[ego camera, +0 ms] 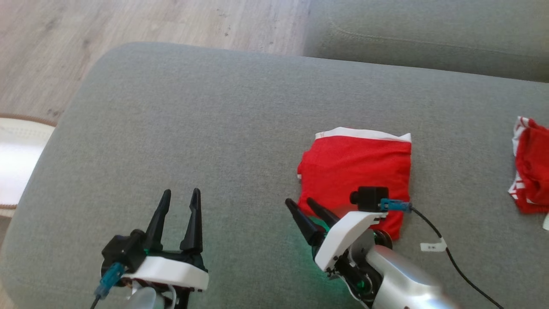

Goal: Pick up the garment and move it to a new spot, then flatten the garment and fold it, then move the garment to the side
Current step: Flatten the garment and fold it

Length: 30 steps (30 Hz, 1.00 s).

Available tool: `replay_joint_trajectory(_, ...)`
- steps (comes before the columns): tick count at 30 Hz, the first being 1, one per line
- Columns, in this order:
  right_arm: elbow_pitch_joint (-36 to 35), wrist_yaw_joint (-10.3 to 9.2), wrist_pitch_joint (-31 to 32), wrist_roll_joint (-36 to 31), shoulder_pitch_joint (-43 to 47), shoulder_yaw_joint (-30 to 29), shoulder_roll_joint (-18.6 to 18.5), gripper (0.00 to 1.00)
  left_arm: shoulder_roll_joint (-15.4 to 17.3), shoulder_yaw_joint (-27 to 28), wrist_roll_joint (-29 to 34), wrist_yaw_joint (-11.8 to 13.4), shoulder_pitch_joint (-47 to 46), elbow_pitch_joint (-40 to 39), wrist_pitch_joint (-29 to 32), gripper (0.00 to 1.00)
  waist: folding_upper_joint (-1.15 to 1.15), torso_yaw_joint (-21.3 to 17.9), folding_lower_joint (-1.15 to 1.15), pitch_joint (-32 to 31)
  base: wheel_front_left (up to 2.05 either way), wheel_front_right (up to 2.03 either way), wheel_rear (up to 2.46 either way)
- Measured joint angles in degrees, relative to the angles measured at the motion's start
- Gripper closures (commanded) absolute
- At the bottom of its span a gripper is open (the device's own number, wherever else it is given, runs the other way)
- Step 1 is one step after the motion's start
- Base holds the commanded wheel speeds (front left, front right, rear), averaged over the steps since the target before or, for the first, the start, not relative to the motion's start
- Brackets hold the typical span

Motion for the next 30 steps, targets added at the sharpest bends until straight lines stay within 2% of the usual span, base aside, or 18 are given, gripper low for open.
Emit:
replay_joint_trajectory(5,0.2,0.0,-3.7,-1.3,-0.7,-0.4,0.0,0.0,0.0,0.8,-0.2,0.0,0.0,-0.4,0.0,0.0,0.0,-1.4,0.0,-0.3,0.0,0.0,0.0)
replay_joint_trajectory(10,2.2,0.0,-8.7,-9.4,-5.0,-5.8,-0.5,0.0,-0.1,1.3,-0.6,0.0,0.1,-4.0,0.0,0.0,0.0,-4.1,0.0,-0.5,0.0,0.0,0.0)
replay_joint_trajectory(13,1.6,0.0,-9.3,-15.9,-5.7,-12.4,-2.3,0.0,-0.1,1.6,-0.7,0.0,0.1,-6.4,0.0,0.0,0.0,-5.9,0.0,-0.6,0.0,0.0,0.0)
replay_joint_trajectory(17,-5.0,0.0,-9.4,-28.1,-3.5,-26.3,-5.0,0.0,-0.1,1.7,-0.7,0.0,0.1,-9.8,0.0,0.0,0.0,-8.6,0.0,-0.4,0.0,0.0,0.0)
replay_joint_trajectory(22,-14.2,0.0,-9.5,-41.7,7.5,-40.3,-3.3,0.0,0.0,1.7,-0.9,0.0,0.1,-12.1,0.0,0.0,0.0,-11.7,0.0,0.0,0.0,0.0,0.0)
replay_joint_trajectory(25,-19.2,0.0,-9.5,-47.3,13.2,-45.6,-1.5,0.0,0.0,1.7,-0.9,0.0,0.1,-12.4,0.0,0.0,0.0,-13.1,0.0,0.5,0.0,0.0,0.0)
replay_joint_trajectory(30,-25.3,0.0,-9.5,-50.7,17.4,-50.0,0.0,0.0,0.0,1.9,-0.5,0.0,0.2,-12.2,0.0,0.0,0.0,-14.4,0.0,1.3,0.0,0.0,0.0)
